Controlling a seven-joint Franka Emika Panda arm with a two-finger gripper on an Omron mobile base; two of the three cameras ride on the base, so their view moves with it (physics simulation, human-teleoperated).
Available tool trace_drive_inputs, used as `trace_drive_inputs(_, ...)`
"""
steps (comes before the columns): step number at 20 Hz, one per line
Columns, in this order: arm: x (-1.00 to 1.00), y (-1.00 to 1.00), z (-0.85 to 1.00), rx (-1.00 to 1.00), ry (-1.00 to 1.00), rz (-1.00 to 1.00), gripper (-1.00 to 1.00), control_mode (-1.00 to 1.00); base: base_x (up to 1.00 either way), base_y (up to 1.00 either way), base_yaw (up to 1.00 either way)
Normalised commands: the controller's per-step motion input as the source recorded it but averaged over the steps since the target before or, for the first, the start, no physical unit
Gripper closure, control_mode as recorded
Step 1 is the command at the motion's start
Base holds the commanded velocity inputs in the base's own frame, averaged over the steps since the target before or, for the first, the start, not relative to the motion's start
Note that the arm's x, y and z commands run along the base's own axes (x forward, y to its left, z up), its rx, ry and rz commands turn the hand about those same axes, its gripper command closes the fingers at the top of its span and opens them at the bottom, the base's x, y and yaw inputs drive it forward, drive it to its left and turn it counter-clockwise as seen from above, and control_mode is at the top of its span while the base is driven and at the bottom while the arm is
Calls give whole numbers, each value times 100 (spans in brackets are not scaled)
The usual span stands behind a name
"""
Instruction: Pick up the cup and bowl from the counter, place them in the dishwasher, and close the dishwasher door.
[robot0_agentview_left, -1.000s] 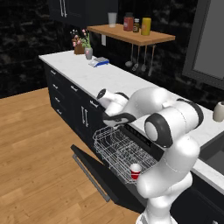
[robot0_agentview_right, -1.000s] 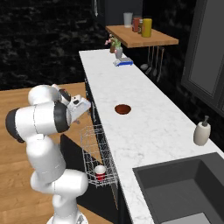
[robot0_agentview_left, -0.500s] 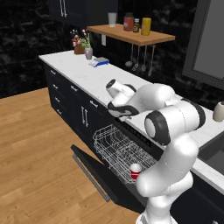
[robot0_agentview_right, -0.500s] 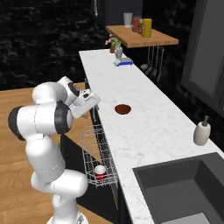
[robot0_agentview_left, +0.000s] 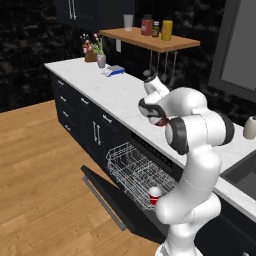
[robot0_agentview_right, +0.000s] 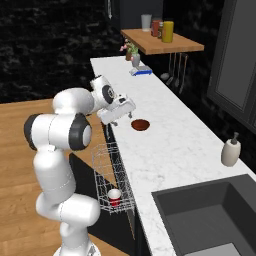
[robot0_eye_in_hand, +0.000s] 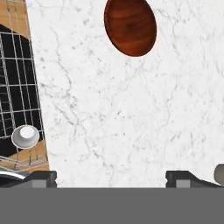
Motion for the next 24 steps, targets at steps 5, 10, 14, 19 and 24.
trace_drive_inputs(5, 72, -54, 2, 8, 0, 7, -100, -100, 0, 0, 0)
trace_drive_inputs(10, 66, -30, -16, 6, 6, 10, -100, -100, 0, 0, 0)
trace_drive_inputs(14, 36, 43, -59, 5, 7, 15, -100, -100, 0, 0, 0)
trace_drive_inputs(19, 29, 44, -48, 0, 1, 10, -100, -100, 0, 0, 0)
trace_drive_inputs(24, 34, 6, -68, 0, 10, 1, -100, -100, 0, 0, 0)
